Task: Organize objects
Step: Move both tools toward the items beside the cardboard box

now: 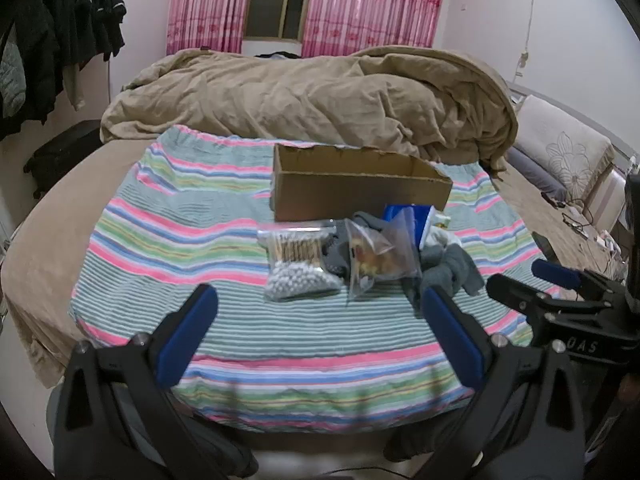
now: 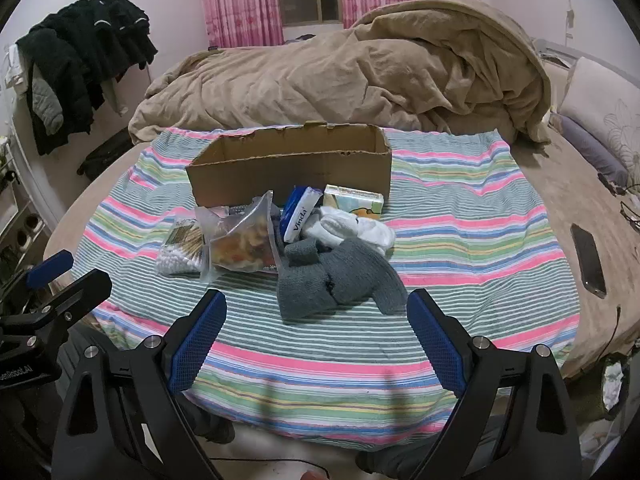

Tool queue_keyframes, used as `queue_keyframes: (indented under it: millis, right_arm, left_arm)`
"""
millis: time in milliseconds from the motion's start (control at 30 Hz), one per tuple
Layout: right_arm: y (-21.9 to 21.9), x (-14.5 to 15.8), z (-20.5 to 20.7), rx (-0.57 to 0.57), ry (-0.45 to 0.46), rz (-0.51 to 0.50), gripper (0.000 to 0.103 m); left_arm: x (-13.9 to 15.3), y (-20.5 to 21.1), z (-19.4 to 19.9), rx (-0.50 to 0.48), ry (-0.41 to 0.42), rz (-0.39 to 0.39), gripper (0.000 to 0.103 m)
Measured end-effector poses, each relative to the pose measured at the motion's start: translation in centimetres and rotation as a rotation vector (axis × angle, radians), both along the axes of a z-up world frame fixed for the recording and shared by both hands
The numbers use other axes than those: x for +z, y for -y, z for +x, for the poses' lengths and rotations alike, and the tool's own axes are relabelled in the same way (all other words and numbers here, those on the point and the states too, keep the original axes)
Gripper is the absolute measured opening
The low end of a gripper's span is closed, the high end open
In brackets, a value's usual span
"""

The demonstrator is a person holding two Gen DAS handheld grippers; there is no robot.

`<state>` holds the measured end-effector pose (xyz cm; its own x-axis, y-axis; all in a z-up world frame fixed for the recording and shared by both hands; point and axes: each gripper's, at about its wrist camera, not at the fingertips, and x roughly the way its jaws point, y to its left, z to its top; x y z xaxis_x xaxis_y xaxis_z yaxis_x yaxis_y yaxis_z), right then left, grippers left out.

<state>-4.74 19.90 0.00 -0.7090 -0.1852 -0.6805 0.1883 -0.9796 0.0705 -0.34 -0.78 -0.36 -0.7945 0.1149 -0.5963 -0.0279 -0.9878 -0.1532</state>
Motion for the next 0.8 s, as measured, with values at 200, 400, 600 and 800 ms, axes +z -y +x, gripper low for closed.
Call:
queue_keyframes:
  millis: [200,400,600,800]
  right_arm:
    - [-0.01,-0.05,-0.09,0.002,0.003,-0.002,0.094]
    - [0.11,-0.21,-0.22,0.007,0.007,-0.003,0.094]
    - [0.08,-0.16,-0.23,0.008,0.005,-0.003,0.094]
    - [0.09,-0.18,-0.25,0.006,0.0,-0.004,0.094]
  left_arm:
    - [-0.17,0.2,-0.13,0.012,0.002,0.011,0.103]
    - [-0.4,0.31,-0.32,0.014,0.009,0.011,0.103]
    - [-0.32,0.37,-0.37,0.022,0.012,0.012,0.103]
    - [-0.32,0.5,-0.38,0.028,0.016,0.015,0.103]
